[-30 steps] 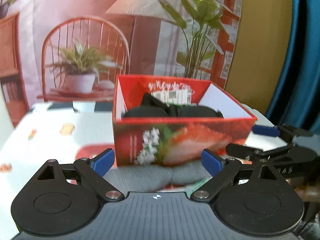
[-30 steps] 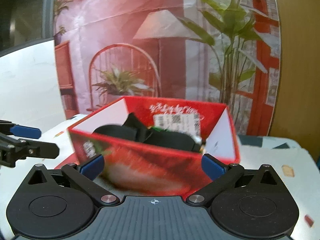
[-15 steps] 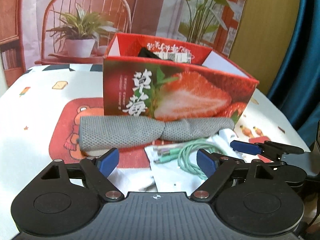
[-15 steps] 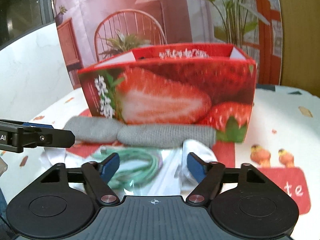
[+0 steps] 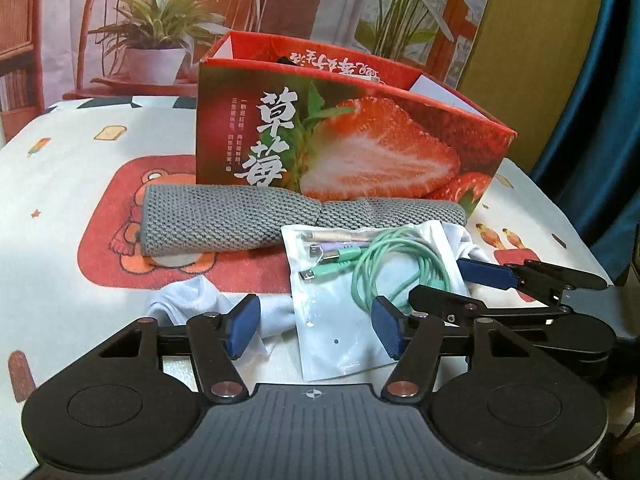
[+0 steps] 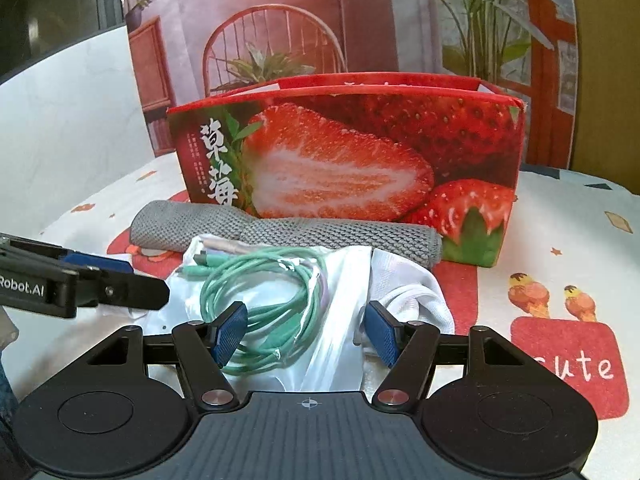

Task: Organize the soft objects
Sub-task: 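Move the left tool back to the pile toward the white cable bag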

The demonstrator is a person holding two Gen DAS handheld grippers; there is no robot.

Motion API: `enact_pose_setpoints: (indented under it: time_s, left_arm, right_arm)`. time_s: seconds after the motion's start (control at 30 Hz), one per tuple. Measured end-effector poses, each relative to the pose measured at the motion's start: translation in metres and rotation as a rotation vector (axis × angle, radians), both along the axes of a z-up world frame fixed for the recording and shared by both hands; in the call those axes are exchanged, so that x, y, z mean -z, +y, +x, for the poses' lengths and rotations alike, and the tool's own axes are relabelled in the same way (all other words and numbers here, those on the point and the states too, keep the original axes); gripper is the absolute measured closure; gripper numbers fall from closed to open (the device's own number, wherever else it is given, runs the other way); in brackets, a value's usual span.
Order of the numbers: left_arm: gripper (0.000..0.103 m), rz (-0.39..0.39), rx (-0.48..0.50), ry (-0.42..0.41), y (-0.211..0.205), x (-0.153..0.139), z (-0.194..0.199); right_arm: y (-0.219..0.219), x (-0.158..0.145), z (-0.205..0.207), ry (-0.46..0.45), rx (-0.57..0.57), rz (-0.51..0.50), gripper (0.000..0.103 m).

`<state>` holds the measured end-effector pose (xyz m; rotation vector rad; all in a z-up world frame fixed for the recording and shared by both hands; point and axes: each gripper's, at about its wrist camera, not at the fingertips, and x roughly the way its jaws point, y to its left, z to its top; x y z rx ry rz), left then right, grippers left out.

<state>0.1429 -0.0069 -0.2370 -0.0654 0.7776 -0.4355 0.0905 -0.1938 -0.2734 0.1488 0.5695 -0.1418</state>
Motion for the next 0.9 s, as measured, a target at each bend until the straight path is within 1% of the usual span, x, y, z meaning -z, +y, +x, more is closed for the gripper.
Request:
enact_pose_setpoints:
  time_s: [0.23,0.53,0.9]
  left_arm:
    - [0.039,-0.013,-0.003,0.003,0.002,0.001,0.000]
    - [0.039,-0.037,-0.017,0.016,0.004,0.004,0.001]
    - [0.039,-0.091,-0.017,0.045,0.008,0.011,0.006]
  right_arm:
    - [-0.001,0.001,0.002,0.006,-0.018,0.007,0.041]
    - [0.008,0.001,0.005,0.020,-0.079,-0.033,0.041]
    - [0.019,0.002,0.006,0.028,-0.149,-0.077,0.041]
